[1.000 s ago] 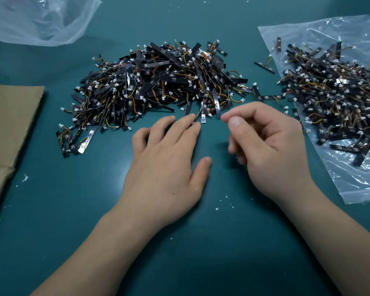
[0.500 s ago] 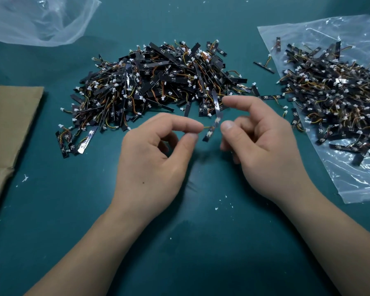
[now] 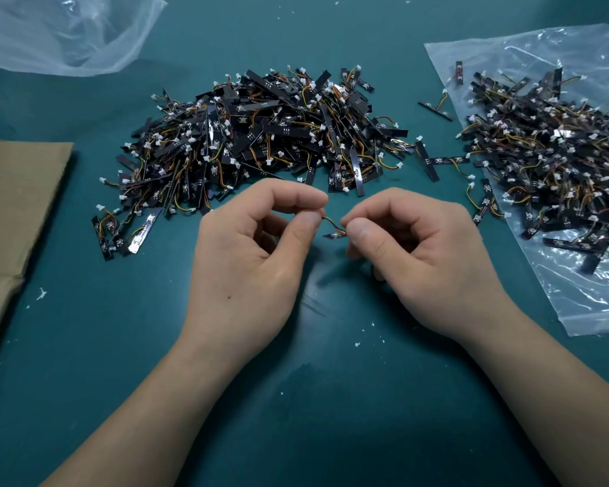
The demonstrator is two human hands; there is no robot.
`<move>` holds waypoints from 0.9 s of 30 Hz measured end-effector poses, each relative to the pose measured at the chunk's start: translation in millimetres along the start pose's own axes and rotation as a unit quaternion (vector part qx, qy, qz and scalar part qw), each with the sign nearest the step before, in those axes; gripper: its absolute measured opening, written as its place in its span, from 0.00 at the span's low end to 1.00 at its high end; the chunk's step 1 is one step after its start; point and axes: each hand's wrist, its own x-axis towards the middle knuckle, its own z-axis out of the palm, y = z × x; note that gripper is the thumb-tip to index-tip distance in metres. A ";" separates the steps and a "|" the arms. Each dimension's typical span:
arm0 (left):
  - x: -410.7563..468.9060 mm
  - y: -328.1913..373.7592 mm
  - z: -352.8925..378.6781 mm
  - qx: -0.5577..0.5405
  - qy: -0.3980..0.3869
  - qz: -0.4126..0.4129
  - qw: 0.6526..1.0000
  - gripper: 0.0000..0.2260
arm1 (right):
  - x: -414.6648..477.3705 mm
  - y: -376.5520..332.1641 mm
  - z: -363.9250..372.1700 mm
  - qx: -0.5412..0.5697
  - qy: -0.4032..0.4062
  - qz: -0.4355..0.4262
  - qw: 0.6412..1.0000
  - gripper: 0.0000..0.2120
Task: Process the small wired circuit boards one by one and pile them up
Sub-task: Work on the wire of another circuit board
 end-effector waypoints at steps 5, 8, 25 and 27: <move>0.0 3.2 -2.5 0.001 -0.041 -0.016 0.999 0.09 | 0.0 -2.4 1.2 0.016 0.034 -0.010 0.999 0.04; -1.5 8.2 -3.8 0.001 -0.083 -0.005 0.997 0.10 | 0.0 -4.2 0.8 0.042 0.052 -0.005 0.998 0.06; 0.3 6.7 0.5 0.043 -0.068 -0.010 0.997 0.06 | 3.4 -3.5 0.9 0.052 0.034 0.005 0.998 0.05; 0.2 6.1 0.1 0.042 -0.070 -0.011 0.997 0.05 | 3.7 -2.7 0.7 0.041 0.024 0.003 0.999 0.06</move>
